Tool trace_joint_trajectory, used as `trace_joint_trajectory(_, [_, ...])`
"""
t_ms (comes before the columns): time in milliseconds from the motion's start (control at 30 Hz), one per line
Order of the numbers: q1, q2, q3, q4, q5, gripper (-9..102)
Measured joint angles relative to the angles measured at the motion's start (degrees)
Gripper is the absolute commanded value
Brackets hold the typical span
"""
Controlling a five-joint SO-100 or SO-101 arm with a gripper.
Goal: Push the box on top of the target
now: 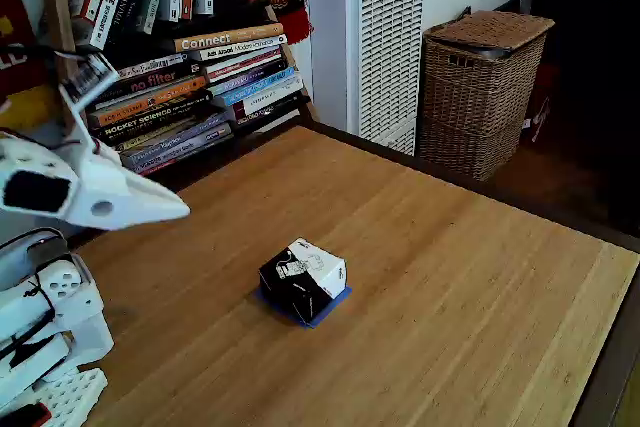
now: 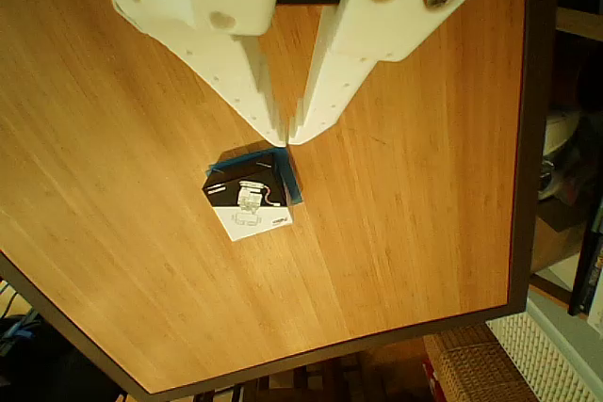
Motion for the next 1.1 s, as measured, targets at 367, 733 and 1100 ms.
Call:
trace_joint_trajectory(367, [-0.18,0.35,5.98,-3.34,-1.49,0])
trace_joint_trajectory(733, [-0.18,0.35,16.0,-11.07,-5.01,0])
trace_joint_trajectory(1100, [0.18,0.35,16.17,-6.5,-3.43,3])
